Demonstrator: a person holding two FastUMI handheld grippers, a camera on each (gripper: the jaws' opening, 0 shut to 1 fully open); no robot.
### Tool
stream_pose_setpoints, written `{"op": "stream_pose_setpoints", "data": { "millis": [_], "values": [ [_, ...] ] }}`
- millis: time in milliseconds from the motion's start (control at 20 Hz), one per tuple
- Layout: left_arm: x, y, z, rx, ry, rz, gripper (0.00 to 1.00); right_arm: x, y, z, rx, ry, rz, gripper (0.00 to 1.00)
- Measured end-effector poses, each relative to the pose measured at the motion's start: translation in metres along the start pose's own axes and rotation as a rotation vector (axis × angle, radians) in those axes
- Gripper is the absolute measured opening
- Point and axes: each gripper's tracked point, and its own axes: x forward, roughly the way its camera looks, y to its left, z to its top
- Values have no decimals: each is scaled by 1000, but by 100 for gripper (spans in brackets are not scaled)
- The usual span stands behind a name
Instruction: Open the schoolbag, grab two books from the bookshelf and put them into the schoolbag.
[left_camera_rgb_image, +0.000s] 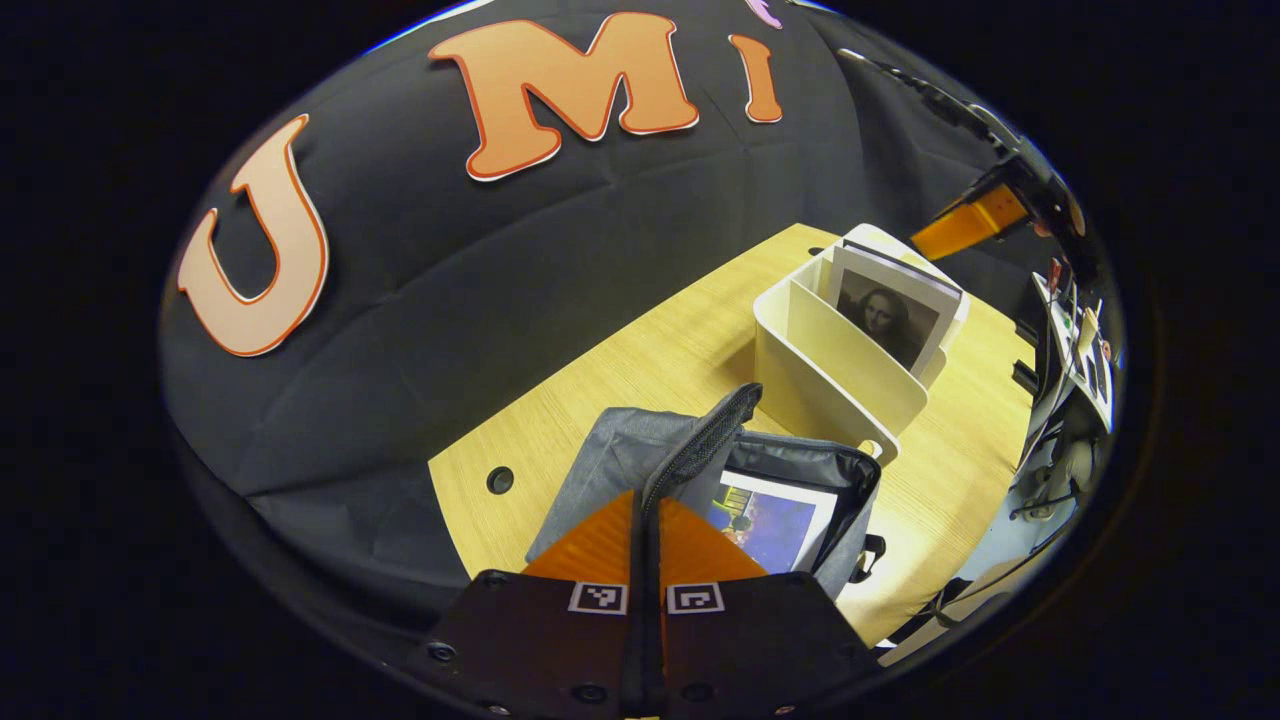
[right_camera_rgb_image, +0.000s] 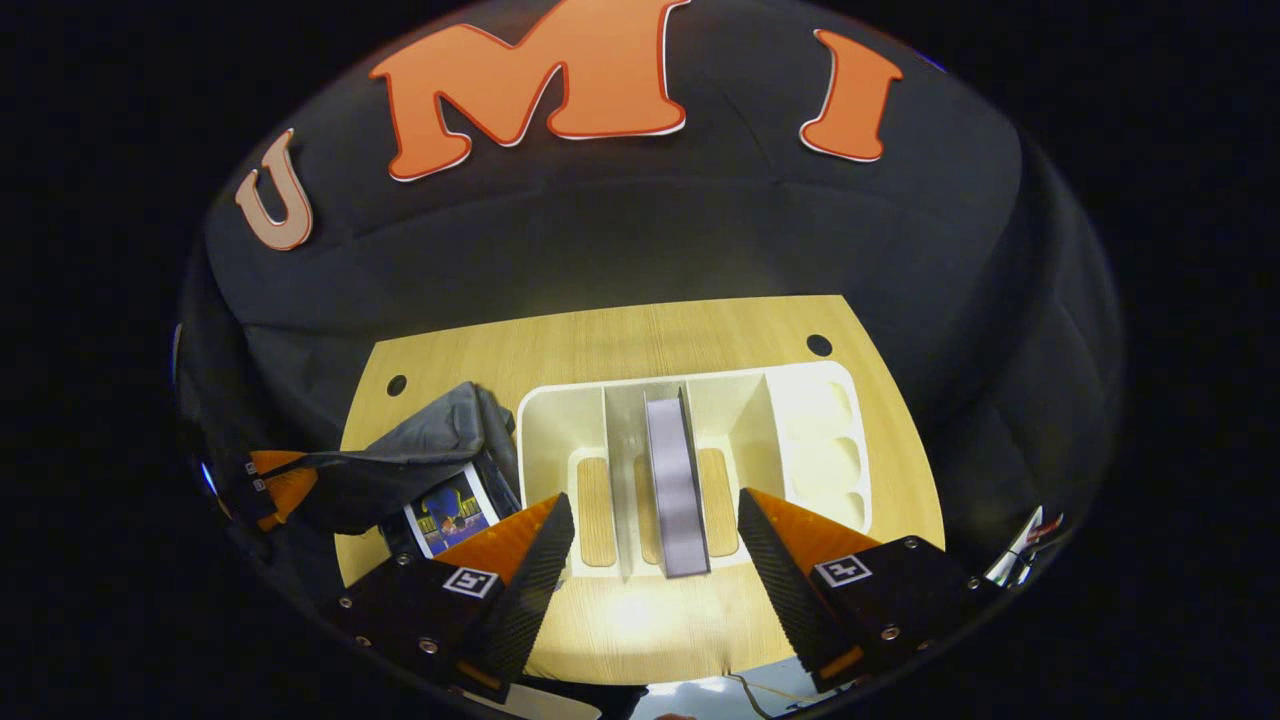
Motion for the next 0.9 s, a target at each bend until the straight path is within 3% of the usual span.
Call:
{"op": "stream_pose_setpoints", "data": {
  "millis": [400, 600, 650, 750, 800, 900],
  "values": [
    [6, 3, -5, -18, 24, 4, 0, 76, -5, -21, -22, 168, 5, 98],
    [8, 3, -6, -20, 33, 5, 0, 90, -13, -32, -4, 204, 0, 76],
    [8, 2, -6, -21, 36, 4, 0, 91, -10, -32, 9, 202, 14, 65],
    [10, 0, -6, -22, 39, 0, 0, 90, -8, -34, 47, 211, 37, 35],
    [10, 0, -5, -23, 40, -1, 0, 87, -8, -33, 55, 217, 43, 39],
    [10, -2, -5, -29, 41, -5, 0, 81, -7, -29, 54, 206, 43, 36]
  ]
}}
